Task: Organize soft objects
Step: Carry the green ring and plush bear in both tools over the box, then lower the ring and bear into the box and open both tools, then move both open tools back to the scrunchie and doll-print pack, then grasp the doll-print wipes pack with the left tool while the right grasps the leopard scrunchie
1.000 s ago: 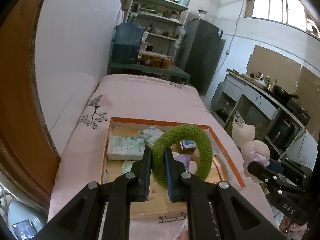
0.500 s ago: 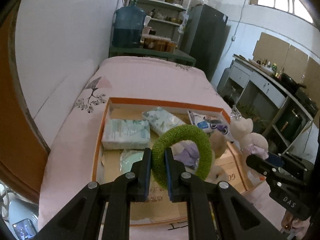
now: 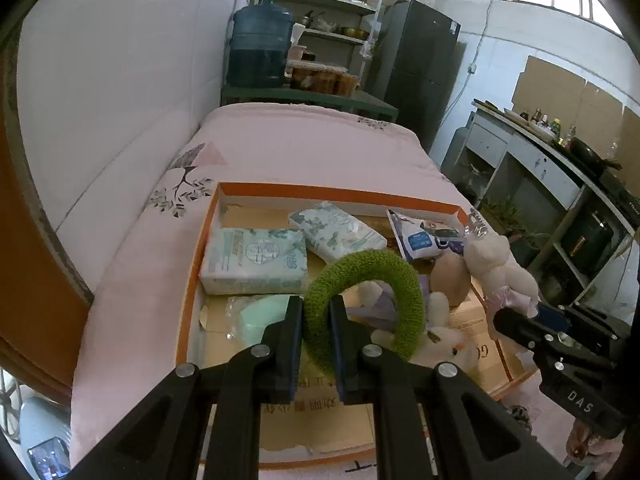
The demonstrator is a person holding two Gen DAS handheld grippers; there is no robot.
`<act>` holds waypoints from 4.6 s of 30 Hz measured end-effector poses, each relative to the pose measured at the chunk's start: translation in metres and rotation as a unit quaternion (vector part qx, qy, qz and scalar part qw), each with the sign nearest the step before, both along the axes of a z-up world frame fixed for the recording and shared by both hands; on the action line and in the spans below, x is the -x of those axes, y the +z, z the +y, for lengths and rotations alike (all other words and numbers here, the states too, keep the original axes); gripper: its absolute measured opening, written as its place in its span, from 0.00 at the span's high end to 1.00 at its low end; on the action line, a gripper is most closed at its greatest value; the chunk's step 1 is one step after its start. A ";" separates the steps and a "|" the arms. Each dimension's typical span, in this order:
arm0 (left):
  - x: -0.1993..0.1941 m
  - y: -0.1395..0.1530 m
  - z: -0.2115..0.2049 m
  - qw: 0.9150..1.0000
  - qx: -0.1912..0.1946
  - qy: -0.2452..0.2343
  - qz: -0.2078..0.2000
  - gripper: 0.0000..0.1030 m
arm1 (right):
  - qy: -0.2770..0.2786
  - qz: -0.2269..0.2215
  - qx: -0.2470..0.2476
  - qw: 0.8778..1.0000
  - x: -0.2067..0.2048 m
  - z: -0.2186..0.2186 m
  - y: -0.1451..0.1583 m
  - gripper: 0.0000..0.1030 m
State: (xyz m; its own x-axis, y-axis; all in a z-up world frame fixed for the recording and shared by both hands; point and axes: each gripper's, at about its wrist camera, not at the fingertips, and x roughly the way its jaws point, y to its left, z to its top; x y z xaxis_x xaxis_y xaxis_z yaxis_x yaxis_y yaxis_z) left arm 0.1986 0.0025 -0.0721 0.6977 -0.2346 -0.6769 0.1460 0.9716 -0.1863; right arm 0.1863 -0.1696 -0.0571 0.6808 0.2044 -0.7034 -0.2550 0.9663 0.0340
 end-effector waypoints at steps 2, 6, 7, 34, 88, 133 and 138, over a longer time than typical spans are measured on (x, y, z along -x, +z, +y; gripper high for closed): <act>-0.001 -0.002 -0.001 1.000 0.000 0.000 0.002 0.87 | 0.000 0.002 -0.001 1.000 -0.002 0.000 -0.002 0.71; -0.002 -0.006 -0.002 1.000 0.000 0.000 0.007 0.87 | -0.001 0.007 -0.004 1.000 -0.004 -0.001 -0.007 0.71; -0.002 -0.006 -0.002 1.000 0.000 0.001 0.008 0.87 | -0.001 0.007 -0.005 1.000 -0.005 -0.001 -0.007 0.71; 0.000 -0.007 -0.003 1.000 0.008 -0.011 0.024 0.51 | 0.003 -0.003 0.004 1.000 0.008 0.002 -0.004 0.50; 0.133 0.065 0.006 0.997 -0.020 0.004 -0.078 0.51 | -0.033 -0.054 -0.033 0.997 0.125 0.011 0.062 0.33; 0.163 0.007 -0.005 0.999 -0.003 -0.045 -0.017 0.51 | -0.024 0.049 -0.059 0.997 0.123 0.018 -0.016 0.28; 0.153 -0.001 -0.004 0.998 0.003 -0.057 -0.003 0.51 | -0.019 0.060 -0.062 0.996 0.111 0.021 -0.027 0.28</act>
